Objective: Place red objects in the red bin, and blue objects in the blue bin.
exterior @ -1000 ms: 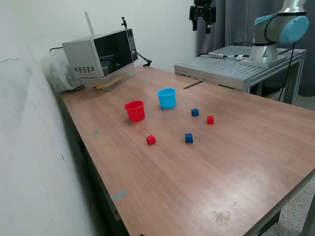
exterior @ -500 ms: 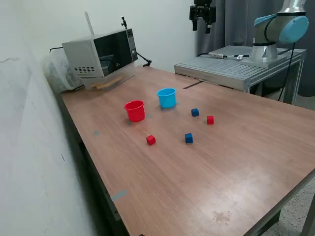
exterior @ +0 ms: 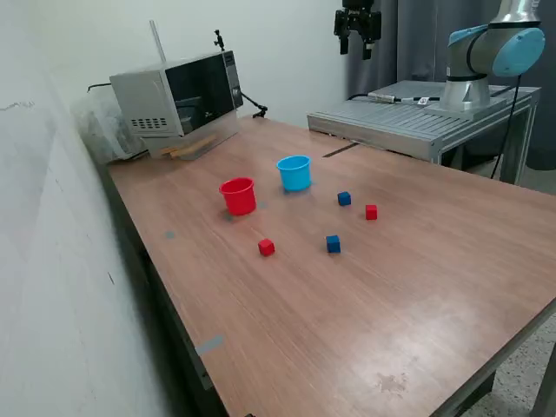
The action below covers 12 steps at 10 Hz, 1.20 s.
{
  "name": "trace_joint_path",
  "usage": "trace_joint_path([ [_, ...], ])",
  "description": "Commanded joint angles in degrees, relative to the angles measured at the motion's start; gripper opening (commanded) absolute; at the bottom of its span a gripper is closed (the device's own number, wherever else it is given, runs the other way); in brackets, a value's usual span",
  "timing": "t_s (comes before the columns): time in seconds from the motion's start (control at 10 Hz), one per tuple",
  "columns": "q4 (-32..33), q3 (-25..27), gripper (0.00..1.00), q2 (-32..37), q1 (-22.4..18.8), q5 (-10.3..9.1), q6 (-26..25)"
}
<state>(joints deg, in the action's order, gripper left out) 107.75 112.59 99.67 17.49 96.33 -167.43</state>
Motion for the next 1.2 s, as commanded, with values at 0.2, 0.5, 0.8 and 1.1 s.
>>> trace_joint_path([
  [0.2, 0.0, 0.0, 1.0, 0.0, 0.0, 0.0, 0.0],
  [0.5, 0.0, 0.0, 1.0, 0.0, 0.0, 0.0, 0.0],
  [0.8, 0.0, -0.3, 1.0, 0.1, -0.5, -0.18, -0.4],
  [1.1, 0.1, 0.0, 1.0, 0.1, -0.7, -0.18, 0.0],
])
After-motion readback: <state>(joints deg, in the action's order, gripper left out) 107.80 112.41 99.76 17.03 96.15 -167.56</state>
